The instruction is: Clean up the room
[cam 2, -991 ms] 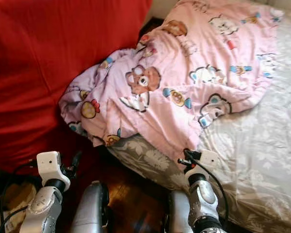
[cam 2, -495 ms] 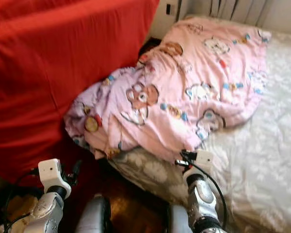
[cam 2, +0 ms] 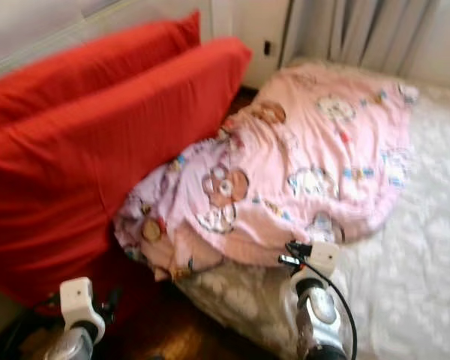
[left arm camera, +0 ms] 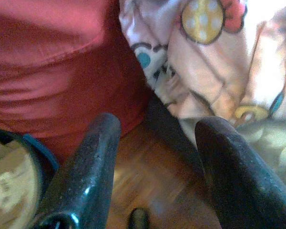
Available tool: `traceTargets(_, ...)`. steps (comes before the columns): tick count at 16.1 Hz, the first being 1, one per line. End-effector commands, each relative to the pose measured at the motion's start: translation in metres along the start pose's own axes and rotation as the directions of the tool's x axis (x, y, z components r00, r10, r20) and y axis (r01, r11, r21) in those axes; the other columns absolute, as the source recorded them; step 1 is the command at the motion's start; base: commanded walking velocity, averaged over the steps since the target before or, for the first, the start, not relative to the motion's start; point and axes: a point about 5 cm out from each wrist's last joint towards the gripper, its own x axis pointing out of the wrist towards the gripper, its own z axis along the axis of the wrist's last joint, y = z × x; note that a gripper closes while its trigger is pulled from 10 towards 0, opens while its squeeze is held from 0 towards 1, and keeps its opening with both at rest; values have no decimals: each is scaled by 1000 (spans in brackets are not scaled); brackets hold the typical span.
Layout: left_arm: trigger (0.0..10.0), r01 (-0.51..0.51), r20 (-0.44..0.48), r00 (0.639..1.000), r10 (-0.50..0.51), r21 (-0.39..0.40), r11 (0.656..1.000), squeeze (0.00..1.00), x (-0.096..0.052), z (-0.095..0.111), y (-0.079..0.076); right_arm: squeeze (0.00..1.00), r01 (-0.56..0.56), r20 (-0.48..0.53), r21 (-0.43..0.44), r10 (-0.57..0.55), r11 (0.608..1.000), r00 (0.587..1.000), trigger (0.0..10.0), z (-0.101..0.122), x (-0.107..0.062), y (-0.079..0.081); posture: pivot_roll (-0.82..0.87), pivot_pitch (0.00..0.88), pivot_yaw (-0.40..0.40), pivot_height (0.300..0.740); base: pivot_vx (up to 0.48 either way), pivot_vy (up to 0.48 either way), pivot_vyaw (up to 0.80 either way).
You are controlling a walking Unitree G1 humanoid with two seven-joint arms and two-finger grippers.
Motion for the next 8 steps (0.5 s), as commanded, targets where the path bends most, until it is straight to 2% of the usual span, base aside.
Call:
traceTargets(1,10000,-4,-77,997,8,41,999,0,-4,-16,6,0,27,-41,9,-27,1000,999,10000,-9,-4,-3,46,39,9,740,0,0,0)
traceTargets(4,10000,-8,-164,986,20,72,997,0,-7,-31,9,0,31,-44,9,-30,999,999,10000,-11,-5,-2,32,24,18,740,0,0,0)
traceTargets(8,10000,4,-216,976,14,81,997,0,-12,-45,4,0,50,-54,7,-49,999,997,10000,-15,-8,-3,32,27,20,740,0,0,0)
